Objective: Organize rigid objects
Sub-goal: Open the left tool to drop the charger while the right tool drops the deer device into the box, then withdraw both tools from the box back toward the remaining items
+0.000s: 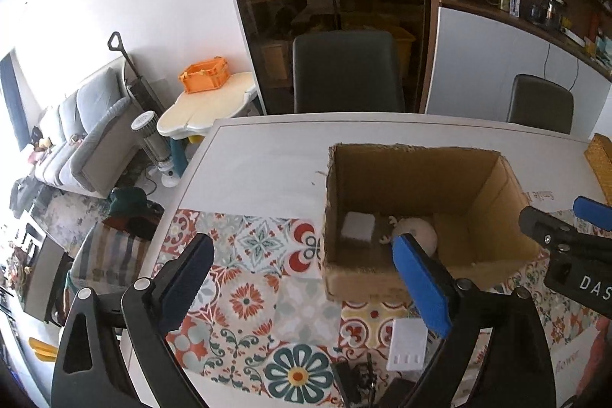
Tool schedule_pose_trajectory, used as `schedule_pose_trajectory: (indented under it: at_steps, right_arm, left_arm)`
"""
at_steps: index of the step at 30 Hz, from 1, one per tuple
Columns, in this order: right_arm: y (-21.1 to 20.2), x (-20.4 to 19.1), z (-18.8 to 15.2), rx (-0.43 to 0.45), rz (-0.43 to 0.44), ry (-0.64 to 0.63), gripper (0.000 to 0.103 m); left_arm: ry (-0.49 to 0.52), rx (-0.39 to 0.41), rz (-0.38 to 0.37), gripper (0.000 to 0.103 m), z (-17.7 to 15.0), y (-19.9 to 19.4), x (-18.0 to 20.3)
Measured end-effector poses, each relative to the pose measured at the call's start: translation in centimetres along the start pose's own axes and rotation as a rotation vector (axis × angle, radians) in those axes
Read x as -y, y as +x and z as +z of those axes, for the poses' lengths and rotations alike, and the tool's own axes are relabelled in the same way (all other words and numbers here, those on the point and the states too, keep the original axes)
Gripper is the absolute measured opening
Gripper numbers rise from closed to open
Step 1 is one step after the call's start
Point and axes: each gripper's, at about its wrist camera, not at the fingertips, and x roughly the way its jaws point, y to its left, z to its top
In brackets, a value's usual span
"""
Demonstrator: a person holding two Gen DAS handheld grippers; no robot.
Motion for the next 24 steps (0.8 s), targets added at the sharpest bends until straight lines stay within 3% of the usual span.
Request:
schedule_pose_trajectory:
  at_steps: [4, 16, 24]
  right_arm:
    - [-1.9, 0.1, -0.8, 0.040, -0.006, -0.006, 0.087]
    - [-5.5, 0.9, -4.4, 0.111, -0.005, -0.003, 0.087]
    - [-5.3, 1.6, -6.8, 0.077, -0.001, 0.008, 0.087]
  left_arm:
    - [-0.004, 0.003, -0.021, 0.100, -1.0, -1.4, 0.1]
    - [-0.015, 0.049, 0.038, 0.102, -4.1, -5.0, 0.0]
    - [-0.023, 0.045, 0.046, 0.102, -6.1, -6.0, 0.3]
